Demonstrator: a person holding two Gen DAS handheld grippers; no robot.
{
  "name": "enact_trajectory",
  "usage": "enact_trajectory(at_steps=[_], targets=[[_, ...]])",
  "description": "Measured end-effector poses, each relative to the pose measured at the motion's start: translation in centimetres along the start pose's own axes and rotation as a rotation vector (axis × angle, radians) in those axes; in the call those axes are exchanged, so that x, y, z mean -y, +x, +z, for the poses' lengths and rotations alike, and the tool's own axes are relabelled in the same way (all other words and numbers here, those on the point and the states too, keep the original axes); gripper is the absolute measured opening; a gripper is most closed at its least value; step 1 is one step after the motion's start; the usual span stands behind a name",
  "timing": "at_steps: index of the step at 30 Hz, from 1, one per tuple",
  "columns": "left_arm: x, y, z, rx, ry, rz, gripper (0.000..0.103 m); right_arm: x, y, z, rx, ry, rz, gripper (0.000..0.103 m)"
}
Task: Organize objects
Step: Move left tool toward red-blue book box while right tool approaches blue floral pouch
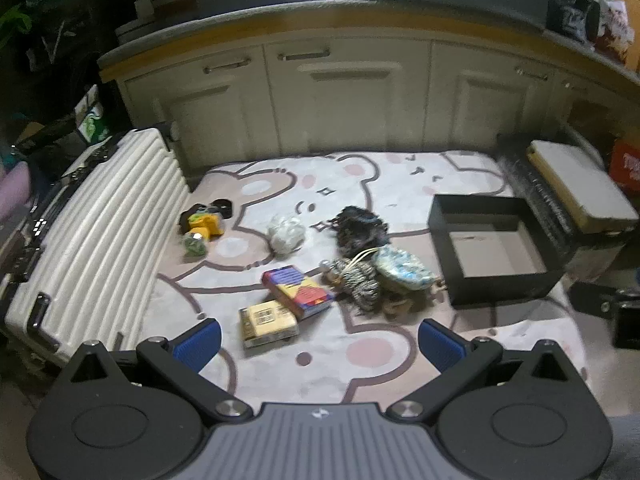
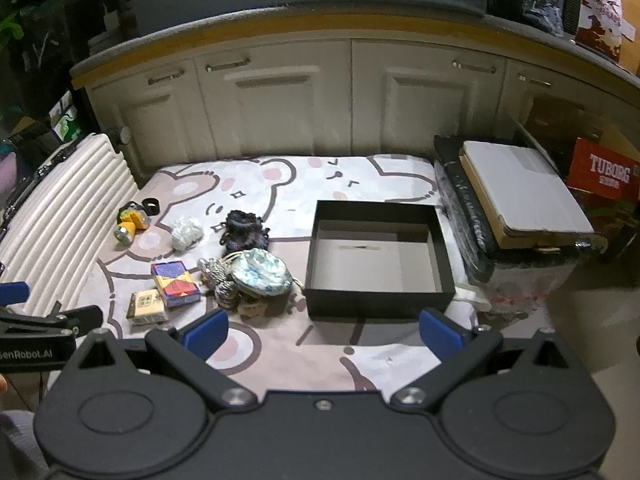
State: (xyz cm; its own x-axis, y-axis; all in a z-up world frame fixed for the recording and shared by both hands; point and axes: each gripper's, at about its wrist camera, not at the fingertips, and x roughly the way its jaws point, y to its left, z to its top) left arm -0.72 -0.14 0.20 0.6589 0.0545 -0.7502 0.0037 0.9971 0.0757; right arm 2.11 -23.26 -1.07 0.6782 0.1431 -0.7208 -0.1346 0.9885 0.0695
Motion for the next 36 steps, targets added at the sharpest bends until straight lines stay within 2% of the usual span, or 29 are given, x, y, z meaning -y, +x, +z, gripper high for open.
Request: enact_trajectory(at_steps=[6, 11, 12, 16, 21, 25, 31, 36], targets=[[0.5, -0.8, 1.3, 0.079, 0.043, 0.022, 0.103, -0.4, 0.3, 1.9, 0.037, -0.027, 0.009, 0.103], [-0.5, -1.5, 4.2, 0.159, 0.015, 0.042, 0.103, -0.8, 1.0, 4.6, 0.079, -0.029, 0.024, 0.103], [-0.7, -1.5, 4.8, 0.172, -0.025, 0.091, 0.103, -1.0, 1.2, 5.3, 0.085, -0.035, 0.026, 0.103], [-1.4, -1.2, 7.1, 0.239, -0.007, 0.155, 0.103, -1.8, 2.4, 7.9, 0.11, -0.047, 0.048, 0.103], [-2.1, 0.3, 9.6, 0.278, 0.009, 0.198, 0.103, -3.2, 4.7, 11.0, 0.131, -0.053, 0.075, 0.103], [-2.9, 2.3, 10.9, 0.279, 0.009, 0.21, 0.103, -3.6, 7.3, 12.9, 0.123, 0.005, 0.11, 0.103], [-4.5, 6.2, 12.2, 0.238, -0.056, 0.223, 0.103, -3.4, 11.9, 13.9, 0.107, 0.095, 0.18, 0.103], [-5.6, 10.1, 12.4, 0.19, -0.106, 0.235, 0.103, -3.2, 16.3, 12.7, 0.096, 0.152, 0.157, 0.103]])
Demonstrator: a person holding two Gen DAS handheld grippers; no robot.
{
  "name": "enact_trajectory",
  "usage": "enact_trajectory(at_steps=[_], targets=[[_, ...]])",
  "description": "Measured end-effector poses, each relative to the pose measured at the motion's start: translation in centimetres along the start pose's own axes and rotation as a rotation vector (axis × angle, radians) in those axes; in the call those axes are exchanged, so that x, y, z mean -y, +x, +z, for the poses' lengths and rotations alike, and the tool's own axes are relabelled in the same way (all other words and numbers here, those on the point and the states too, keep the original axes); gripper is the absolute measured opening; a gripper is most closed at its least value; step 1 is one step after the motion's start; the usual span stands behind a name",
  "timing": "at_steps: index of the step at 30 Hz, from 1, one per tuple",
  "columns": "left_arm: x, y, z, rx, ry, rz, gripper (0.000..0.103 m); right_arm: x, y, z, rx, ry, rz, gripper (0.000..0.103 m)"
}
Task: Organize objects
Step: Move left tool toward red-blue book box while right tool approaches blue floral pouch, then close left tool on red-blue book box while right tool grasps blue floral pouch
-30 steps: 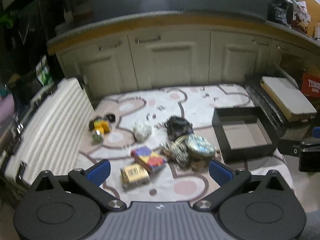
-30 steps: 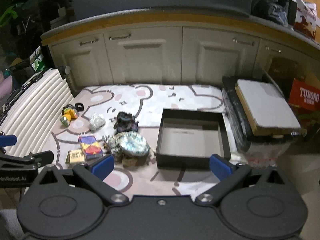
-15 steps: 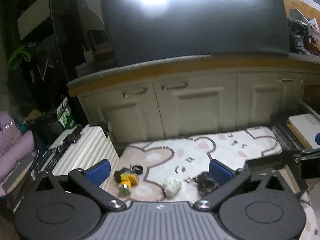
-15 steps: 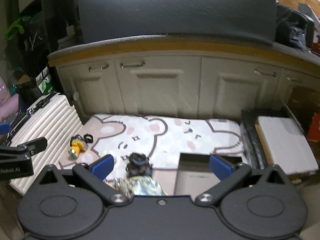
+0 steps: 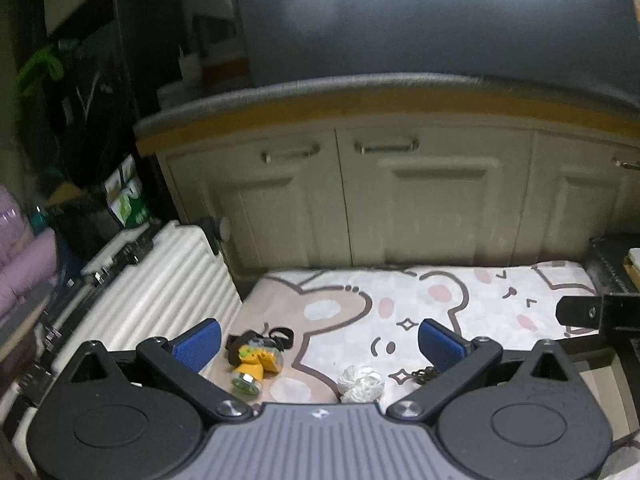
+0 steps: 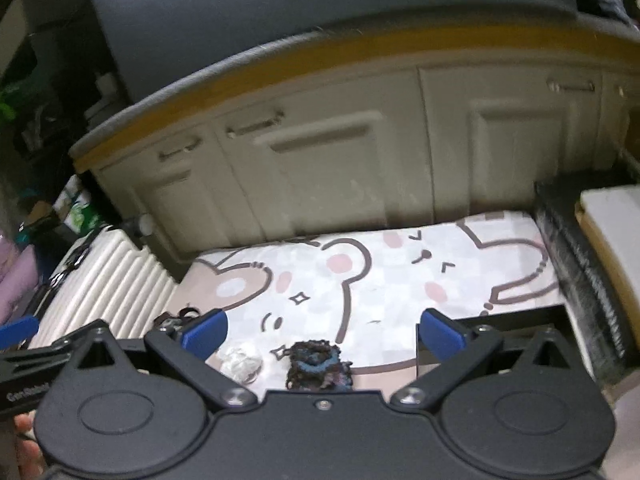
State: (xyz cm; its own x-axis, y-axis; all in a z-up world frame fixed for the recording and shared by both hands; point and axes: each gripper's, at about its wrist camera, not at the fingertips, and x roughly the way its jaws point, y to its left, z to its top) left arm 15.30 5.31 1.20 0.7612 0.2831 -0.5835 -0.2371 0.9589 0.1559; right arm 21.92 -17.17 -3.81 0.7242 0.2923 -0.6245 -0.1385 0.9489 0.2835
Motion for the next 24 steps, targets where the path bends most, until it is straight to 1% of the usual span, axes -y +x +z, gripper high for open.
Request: enact_trajectory(at_steps=[2, 6, 9, 12, 13, 15, 16, 17, 20, 21, 22, 23, 24], targets=[[-0.1, 1.6, -0.5, -0.032, -0.013, -0.003, 0.103, 0.4, 1.8, -0.9, -0.027, 0.006, -0.029, 0.103], [-0.4, 4.2, -2.3, -0.071, -0.036, -0.034, 0.103, 1.9, 5.0, -2.6, -0.115, 0.045, -0.035, 0.103], [-0.8, 6.0, -3.9, -0.122, -0.068, -0.065, 0.102, 2.5, 6.8, -3.5, -0.178, 0.027, -0.077, 0.103], [-1.1, 7.8, -5.3, -0.184, -0.068, -0.094, 0.099, 2.5, 8.3, -4.5, -0.247, -0.011, -0.089, 0.103], [-1.2, 8.4, -5.7, -0.204, -0.067, -0.102, 0.095, 2.5, 8.8, -4.9, -0.274, -0.028, -0.089, 0.103], [-1.4, 9.7, -6.4, -0.246, -0.078, -0.107, 0.089, 2.4, 9.7, -5.5, -0.311, -0.056, -0.091, 0.097], [-1.5, 10.3, -6.8, -0.269, -0.083, -0.107, 0.084, 2.2, 10.1, -5.9, -0.337, -0.073, -0.081, 0.094], [-1.5, 10.9, -7.2, -0.291, -0.082, -0.105, 0.08, 2.1, 10.4, -6.1, -0.364, -0.09, -0.064, 0.093], [-1.4, 12.2, -8.2, -0.349, -0.071, -0.108, 0.075, 1.0, 10.4, -6.8, -0.37, -0.185, -0.068, 0.093], [-1.4, 12.6, -8.4, -0.371, -0.084, -0.12, 0.074, 0.7, 10.4, -7.0, -0.382, -0.208, -0.058, 0.091], [-1.5, 13.0, -8.7, -0.389, -0.098, -0.131, 0.073, 0.6, 10.5, -7.0, -0.398, -0.217, -0.045, 0.085], [-1.5, 13.4, -8.9, -0.413, -0.115, -0.144, 0.071, 0.4, 10.5, -7.2, -0.415, -0.227, -0.032, 0.081], [-1.5, 13.8, -9.3, -0.441, -0.129, -0.155, 0.07, 0.2, 10.6, -7.5, -0.429, -0.248, -0.023, 0.08]])
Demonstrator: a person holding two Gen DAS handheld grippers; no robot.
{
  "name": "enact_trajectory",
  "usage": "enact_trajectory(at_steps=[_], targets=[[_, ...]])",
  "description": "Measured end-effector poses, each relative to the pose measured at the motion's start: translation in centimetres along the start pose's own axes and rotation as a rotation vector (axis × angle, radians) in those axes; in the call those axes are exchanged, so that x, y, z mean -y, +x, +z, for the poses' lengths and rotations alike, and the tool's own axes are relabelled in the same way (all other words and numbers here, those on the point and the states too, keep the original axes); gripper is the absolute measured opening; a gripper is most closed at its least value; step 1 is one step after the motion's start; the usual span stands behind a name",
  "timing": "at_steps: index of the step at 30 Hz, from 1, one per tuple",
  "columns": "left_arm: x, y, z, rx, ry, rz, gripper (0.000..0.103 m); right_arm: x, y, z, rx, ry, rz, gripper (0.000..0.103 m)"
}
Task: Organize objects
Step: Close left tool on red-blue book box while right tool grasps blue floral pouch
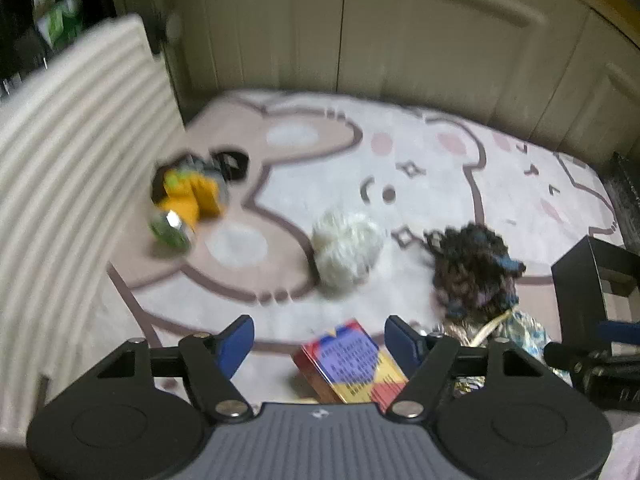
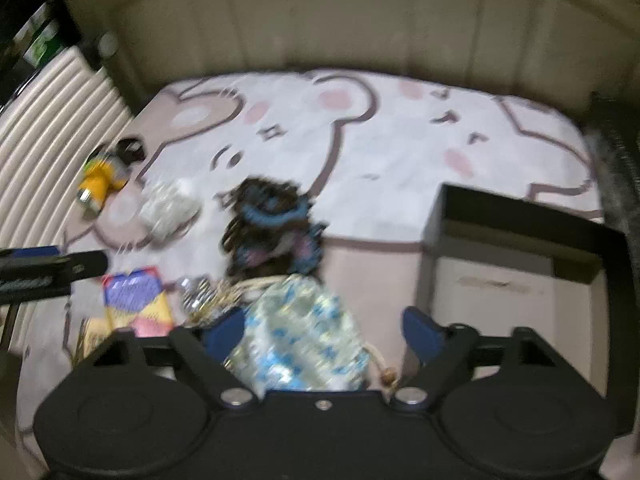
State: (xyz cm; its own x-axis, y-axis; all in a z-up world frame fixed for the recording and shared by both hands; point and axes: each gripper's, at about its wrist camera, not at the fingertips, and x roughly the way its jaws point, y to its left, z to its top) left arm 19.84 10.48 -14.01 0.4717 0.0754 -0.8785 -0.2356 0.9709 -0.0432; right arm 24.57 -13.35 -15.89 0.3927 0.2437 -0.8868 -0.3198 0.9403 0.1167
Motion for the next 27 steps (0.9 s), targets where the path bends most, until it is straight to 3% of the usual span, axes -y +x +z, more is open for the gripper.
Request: enact_trajectory(at_steps=[4, 14, 21, 27], targets=[[-0.4, 1.7, -0.5, -0.073, -0.036, -0.018, 0.062, -1.0, 0.2, -0.5, -0.019, -0.081, -0.005, 0.076], [-1.6, 4.5, -1.4, -0.158, -0.164, -0.073, 0.061, -2.4, 0.1, -0.9, -0.059, -0.149, 0.079, 0.057], [-1.3, 5.9, -1.8, -0.185, -0.223, -0.135, 0.057, -3.1, 1.5, -1.8, -0.1, -0.246, -0.001, 0.049], [-0.9, 5.5, -1.3, -0.159, -0.222, -0.127, 0.047, -1.4, 0.6, -1.4, -0.059, -0.179, 0.025, 0.027]])
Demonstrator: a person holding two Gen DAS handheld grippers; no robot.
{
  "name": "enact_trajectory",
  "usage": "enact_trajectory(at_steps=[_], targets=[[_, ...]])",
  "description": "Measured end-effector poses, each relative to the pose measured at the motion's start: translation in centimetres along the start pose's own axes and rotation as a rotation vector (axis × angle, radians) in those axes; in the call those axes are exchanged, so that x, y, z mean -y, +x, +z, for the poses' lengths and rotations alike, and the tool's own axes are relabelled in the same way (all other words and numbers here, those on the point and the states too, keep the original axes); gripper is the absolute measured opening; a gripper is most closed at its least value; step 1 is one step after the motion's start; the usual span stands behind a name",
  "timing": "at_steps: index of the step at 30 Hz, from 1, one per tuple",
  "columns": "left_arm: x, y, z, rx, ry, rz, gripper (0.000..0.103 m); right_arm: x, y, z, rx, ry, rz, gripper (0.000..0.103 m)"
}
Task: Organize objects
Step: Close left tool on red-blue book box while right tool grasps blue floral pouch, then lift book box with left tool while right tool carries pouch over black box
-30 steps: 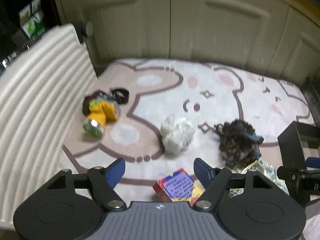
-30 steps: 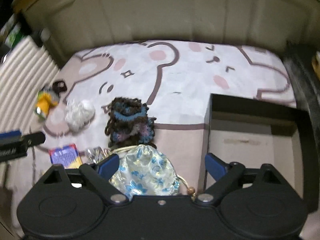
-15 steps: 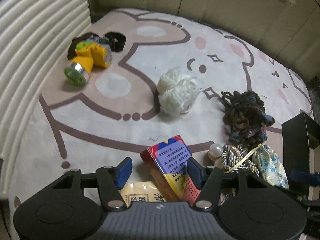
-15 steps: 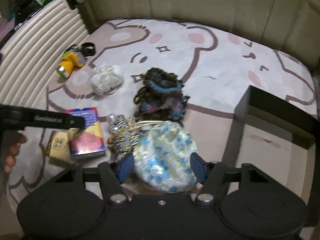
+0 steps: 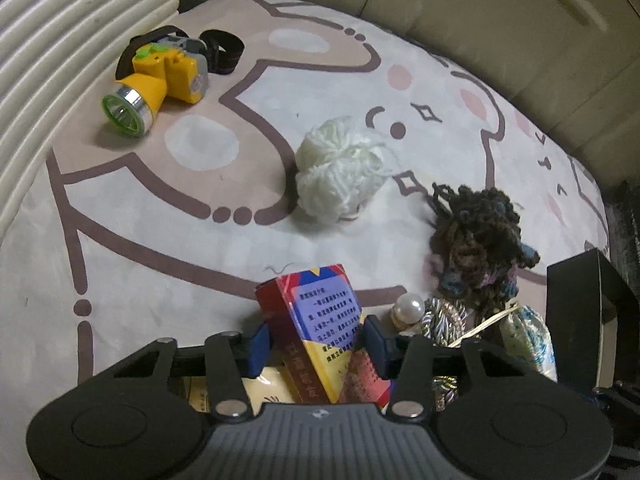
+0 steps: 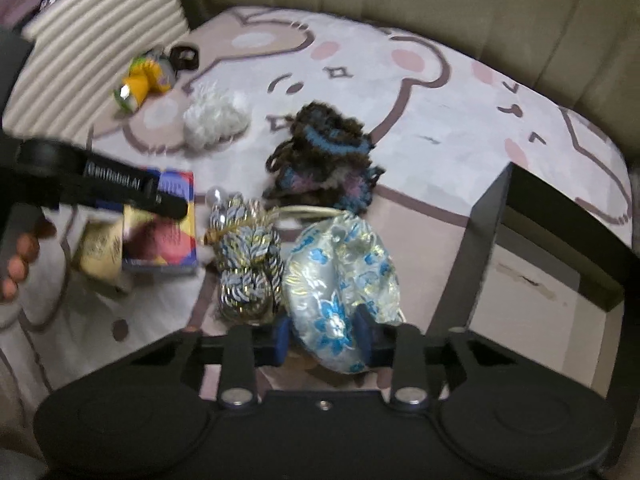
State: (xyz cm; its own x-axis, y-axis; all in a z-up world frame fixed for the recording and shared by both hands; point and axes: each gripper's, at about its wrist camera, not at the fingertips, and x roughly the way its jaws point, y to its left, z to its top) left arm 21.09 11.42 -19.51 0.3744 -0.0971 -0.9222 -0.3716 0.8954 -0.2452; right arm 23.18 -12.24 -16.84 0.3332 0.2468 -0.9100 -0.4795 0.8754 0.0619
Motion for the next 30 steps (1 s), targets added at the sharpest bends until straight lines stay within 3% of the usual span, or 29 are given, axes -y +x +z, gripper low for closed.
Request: enact_trajectory(at_steps=[2, 7, 13, 18, 30], targets=[[0.2, -0.3, 0.0, 0.012, 0.004, -0.006, 0.04, 0.6, -0.5, 0.1, 0.023, 0.028, 0.005, 0.016], [1.4, -1.6, 0.0, 0.056, 0.044, -0.018, 0.021, 1.7, -1.7, 0.0, 0.065, 0.093, 0.024, 0.011], [2.7, -3.1, -0.7, 0.098, 0.165, 0.041, 0.02, 2.1, -3.9, -0.1, 0.134, 0.152, 0.068, 0.011], [3.6, -5.2, -1.5, 0.149, 0.224, 0.048, 0.02, 2.3, -5.8, -0.2, 0.198, 0.214, 0.114, 0.011], [5.9, -10.7, -3.5, 0.282, 0.266, 0.015, 0.02, 2.0, -9.5, -1.1, 0.279, 0.225, 0.119, 0.011]])
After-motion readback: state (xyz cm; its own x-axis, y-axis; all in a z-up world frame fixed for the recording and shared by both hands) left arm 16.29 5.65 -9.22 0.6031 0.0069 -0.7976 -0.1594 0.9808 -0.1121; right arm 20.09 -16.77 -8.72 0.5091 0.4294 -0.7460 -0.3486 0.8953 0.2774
